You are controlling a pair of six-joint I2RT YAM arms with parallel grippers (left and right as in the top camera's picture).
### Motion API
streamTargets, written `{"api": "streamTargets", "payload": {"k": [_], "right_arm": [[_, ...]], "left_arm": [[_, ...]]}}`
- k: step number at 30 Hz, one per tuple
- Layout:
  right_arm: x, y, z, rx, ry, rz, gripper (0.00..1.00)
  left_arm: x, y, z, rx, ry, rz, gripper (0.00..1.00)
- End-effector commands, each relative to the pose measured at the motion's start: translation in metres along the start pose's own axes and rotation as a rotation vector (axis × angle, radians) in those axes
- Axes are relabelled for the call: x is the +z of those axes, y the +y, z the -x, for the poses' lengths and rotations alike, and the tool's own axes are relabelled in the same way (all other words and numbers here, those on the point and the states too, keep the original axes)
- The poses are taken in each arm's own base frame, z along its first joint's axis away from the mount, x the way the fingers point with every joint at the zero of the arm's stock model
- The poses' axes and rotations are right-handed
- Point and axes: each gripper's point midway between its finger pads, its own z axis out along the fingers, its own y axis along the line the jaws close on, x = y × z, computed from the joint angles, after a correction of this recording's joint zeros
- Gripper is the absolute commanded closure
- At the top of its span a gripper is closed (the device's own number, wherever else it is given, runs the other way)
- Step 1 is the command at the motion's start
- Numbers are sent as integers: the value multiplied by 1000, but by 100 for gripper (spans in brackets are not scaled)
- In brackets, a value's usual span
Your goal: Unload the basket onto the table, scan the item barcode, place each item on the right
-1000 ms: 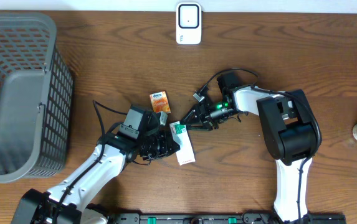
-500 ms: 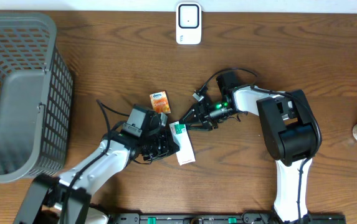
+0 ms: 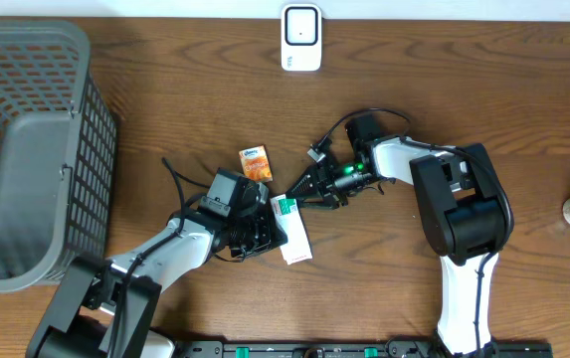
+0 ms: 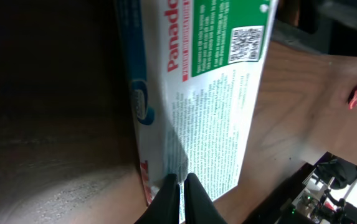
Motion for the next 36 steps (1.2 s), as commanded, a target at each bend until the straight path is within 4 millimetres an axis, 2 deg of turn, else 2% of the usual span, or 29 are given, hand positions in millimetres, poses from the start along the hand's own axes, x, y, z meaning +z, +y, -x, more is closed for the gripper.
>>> {"api": "streamTargets", "payload": {"k": [1,9,15,18,20,25,32,36], "right_arm": [[2,-146,-19,184,-30,-550,51],[5,-154,-24,212,-34,-642,49],[22,-149,-28,167,-16,-667,50],[23,-155,-30,195,-35,-731,62],[23,-155,-30,198,-33,-732,75],[17,-157,-29,219,-42,-729,97],[10,-159,-26,238,-56,-721,99],[5,-156,-25,250,-66,-712,99]], "left_arm": [[6,15,-4,-34,12,53,92],[6,15,-4,-34,15,49,92],[6,15,-4,-34,15,49,93],[6,14,-4,-34,17,47,93],[6,14,-4,-34,17,47,92],[6,14,-4,-34,17,46,92],[6,13,-6,-33,25,37,93],[5,2,-14,11,72,-25,92]]}}
